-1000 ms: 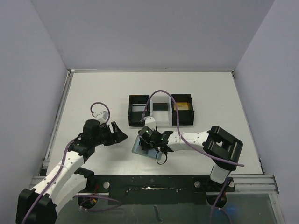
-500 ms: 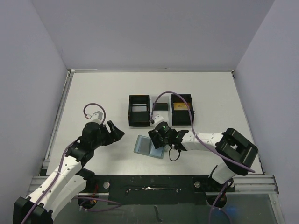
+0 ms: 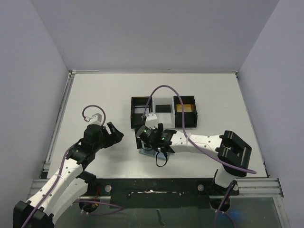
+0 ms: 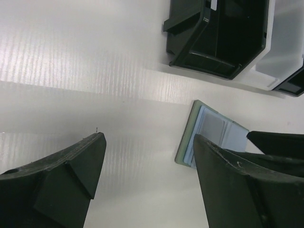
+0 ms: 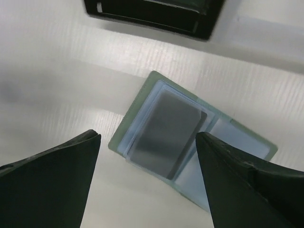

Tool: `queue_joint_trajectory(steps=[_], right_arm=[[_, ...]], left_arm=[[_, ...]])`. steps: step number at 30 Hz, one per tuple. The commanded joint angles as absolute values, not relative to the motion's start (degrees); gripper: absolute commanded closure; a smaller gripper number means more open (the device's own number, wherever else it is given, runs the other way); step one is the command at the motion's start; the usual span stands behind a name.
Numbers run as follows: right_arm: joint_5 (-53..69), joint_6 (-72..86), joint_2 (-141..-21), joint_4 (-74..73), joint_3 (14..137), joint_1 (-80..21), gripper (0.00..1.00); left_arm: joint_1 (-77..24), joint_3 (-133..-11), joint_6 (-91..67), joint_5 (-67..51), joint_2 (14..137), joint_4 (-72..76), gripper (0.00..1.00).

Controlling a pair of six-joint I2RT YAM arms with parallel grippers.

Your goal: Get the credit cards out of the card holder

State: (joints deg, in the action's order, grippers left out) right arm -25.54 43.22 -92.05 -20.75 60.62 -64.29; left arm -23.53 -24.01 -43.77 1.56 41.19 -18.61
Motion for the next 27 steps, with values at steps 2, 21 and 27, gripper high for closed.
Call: queue_joint_trajectory(steps=[2,21,27], right_arm=[[-39.48,71.59,-100.57,-33.71,66.22,-68.15,0.14],[-35.73,66.32,-104.20,-31.52,68.55,-66.02,0.24],[-34.61,68.27,-104.75,-30.42,65.75,-65.53,0.29]], left_arm=[[-23.38,-27.58,-44.32,6.32,38.93,-19.15,0.25],[-23.20,-27.88,-43.94,1.90,37.78,-19.60,0.24],[-23.20,-28.12,-43.70,1.42,38.52,-20.03,0.24]])
